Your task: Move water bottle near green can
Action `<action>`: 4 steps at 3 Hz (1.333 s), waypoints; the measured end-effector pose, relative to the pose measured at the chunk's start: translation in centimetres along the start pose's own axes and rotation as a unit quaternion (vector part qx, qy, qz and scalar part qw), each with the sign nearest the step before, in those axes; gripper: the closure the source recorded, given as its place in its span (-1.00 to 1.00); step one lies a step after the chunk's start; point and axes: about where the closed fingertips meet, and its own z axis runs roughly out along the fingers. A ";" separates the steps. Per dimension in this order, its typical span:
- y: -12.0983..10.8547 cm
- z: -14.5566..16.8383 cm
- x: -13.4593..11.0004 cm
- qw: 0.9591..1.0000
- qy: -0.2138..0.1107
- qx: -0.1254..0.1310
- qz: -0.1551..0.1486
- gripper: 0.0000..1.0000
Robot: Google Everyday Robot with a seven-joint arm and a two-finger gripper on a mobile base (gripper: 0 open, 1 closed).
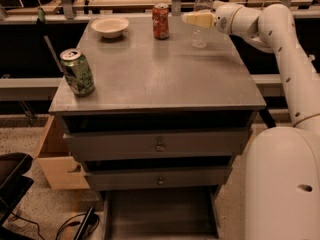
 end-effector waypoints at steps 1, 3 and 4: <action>0.2 0.2 0.0 1.000 0.000 -0.002 0.000 -0.20; 0.6 0.8 0.2 1.000 0.001 -0.006 0.001 0.69; 0.8 1.1 0.3 1.000 0.001 -0.008 0.002 1.00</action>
Offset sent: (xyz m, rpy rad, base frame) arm 0.0003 0.0022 0.0000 0.0006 -0.0001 0.0028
